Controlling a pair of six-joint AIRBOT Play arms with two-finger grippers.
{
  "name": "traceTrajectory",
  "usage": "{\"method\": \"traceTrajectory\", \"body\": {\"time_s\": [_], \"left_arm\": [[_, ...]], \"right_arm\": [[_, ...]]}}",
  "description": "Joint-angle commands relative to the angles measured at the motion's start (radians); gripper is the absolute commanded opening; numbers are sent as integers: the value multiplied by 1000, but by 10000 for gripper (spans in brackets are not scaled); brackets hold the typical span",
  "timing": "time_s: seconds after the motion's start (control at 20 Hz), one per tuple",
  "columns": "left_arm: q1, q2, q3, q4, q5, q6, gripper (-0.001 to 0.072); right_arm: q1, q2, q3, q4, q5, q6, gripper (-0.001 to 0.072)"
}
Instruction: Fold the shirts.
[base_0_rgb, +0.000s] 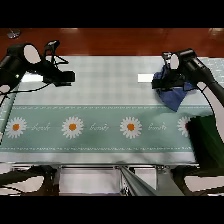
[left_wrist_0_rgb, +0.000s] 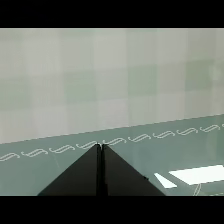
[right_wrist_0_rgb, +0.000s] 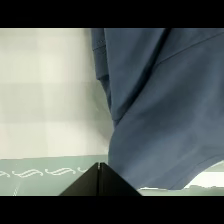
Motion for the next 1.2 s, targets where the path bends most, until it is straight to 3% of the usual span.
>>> {"method": "traceTrajectory", "body": {"time_s": [0.0,0.7,0.95,1.0,1.05,1.1,1.15], "left_arm": [[1,0,0,0,0,0,27],[0,0,0,-4,1,0,27],[0,-18,0,-8,196,0,27],[1,-25,0,-7,225,0,27],[3,-34,0,-7,262,0,27],[3,-42,0,1,301,1,29],[3,-48,0,10,334,2,108]], "right_arm": [[1,0,0,0,0,0,25],[1,0,0,2,-13,1,25],[0,0,0,-74,-101,-1,28],[0,0,0,-158,-153,11,93],[0,0,0,-256,-186,48,398],[-2,0,0,-359,-226,95,624],[-12,0,0,-436,-263,140,636]]}}
